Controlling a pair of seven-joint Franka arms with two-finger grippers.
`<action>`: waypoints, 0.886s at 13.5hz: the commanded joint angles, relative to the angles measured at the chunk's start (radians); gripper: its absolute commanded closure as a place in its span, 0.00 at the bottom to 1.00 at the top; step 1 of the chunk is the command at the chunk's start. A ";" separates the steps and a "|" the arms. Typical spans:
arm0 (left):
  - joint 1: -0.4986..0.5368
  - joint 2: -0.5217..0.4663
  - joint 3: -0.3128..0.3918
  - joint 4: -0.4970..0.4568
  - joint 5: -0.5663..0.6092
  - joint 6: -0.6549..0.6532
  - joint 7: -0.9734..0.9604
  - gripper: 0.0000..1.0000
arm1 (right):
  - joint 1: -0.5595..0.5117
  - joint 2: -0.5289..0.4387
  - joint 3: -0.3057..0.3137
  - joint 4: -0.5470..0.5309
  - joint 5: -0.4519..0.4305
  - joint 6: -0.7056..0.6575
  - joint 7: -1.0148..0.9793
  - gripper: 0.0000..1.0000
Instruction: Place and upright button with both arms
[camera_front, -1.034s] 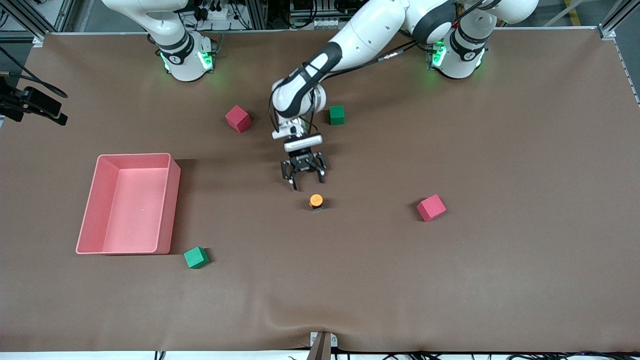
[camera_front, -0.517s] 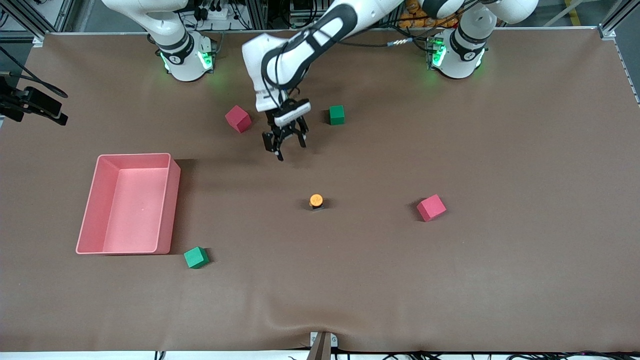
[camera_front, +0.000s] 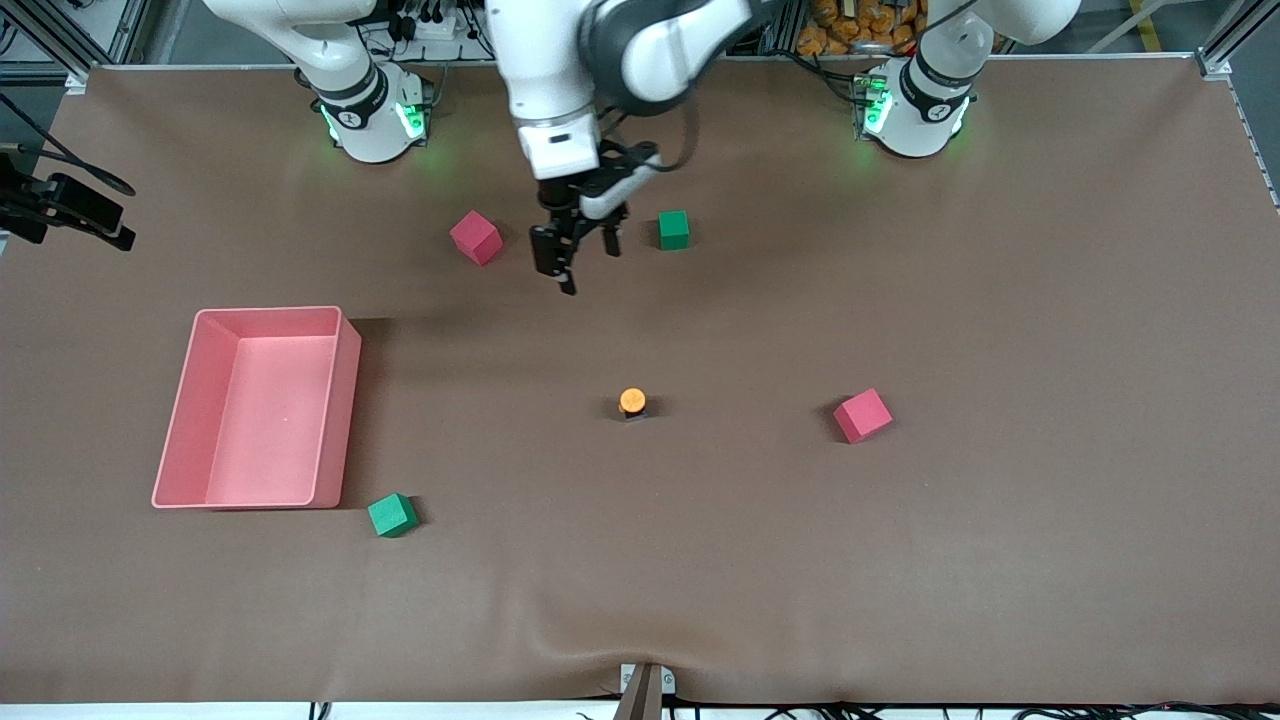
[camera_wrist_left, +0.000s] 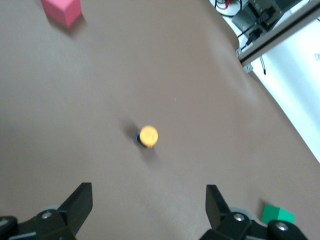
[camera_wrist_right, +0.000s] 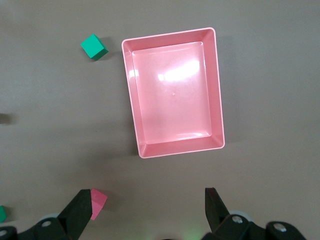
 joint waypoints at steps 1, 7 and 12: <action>0.110 -0.092 -0.008 -0.039 -0.094 -0.008 0.178 0.00 | 0.014 0.000 -0.012 0.012 -0.009 -0.011 -0.009 0.00; 0.443 -0.264 -0.008 -0.037 -0.381 -0.045 0.747 0.00 | 0.014 0.001 -0.017 0.008 -0.006 -0.006 -0.009 0.00; 0.704 -0.356 -0.008 -0.040 -0.473 -0.281 1.261 0.00 | 0.014 0.001 -0.017 0.006 -0.005 -0.003 -0.009 0.00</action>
